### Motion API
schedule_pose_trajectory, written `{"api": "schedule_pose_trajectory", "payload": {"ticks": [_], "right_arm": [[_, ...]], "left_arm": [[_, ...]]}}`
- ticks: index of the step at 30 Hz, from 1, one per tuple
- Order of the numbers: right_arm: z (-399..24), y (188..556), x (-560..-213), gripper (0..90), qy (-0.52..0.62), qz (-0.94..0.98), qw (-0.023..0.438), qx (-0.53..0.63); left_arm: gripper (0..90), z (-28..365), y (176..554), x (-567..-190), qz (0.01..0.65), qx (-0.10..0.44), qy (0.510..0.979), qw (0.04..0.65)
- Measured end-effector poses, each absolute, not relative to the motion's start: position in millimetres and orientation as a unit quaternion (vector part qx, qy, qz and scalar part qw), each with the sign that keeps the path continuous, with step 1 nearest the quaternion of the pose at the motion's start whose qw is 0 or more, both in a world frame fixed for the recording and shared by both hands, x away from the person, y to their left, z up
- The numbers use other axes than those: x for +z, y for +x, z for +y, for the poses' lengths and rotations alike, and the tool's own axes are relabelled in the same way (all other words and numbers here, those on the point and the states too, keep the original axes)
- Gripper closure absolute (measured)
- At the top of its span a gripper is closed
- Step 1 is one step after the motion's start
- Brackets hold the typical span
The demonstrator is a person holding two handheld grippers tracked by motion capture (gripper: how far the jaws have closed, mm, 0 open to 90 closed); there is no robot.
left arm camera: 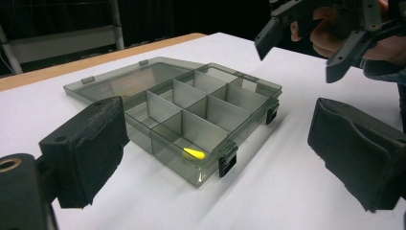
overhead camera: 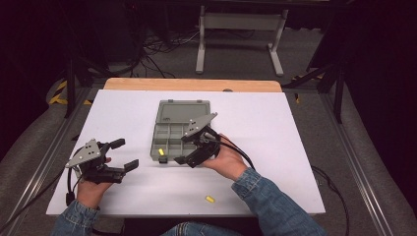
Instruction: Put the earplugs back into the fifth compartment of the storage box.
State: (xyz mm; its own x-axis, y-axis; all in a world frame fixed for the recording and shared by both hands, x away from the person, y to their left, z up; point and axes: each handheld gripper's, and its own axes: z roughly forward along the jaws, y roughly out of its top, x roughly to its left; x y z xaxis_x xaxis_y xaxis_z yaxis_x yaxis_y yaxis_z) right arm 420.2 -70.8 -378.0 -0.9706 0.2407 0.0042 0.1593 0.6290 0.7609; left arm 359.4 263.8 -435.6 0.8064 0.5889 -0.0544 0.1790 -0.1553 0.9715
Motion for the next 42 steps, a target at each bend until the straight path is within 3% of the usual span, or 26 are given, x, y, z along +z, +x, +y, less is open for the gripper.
{"api": "schedule_pose_trajectory", "payload": {"ticks": [19, 42], "right_arm": [[-113.9, 390.4, -376.9, 26.9, 0.109, 0.905, 0.053, 0.408], [-128.4, 365.7, -400.8, 32.3, 0.111, 0.925, 0.036, 0.362]], "left_arm": [[7.0, 262.2, 359.3, -435.8, 0.258, 0.172, 0.744, 0.593], [7.0, 261.5, 359.1, -436.1, 0.258, 0.171, 0.744, 0.592]]}}
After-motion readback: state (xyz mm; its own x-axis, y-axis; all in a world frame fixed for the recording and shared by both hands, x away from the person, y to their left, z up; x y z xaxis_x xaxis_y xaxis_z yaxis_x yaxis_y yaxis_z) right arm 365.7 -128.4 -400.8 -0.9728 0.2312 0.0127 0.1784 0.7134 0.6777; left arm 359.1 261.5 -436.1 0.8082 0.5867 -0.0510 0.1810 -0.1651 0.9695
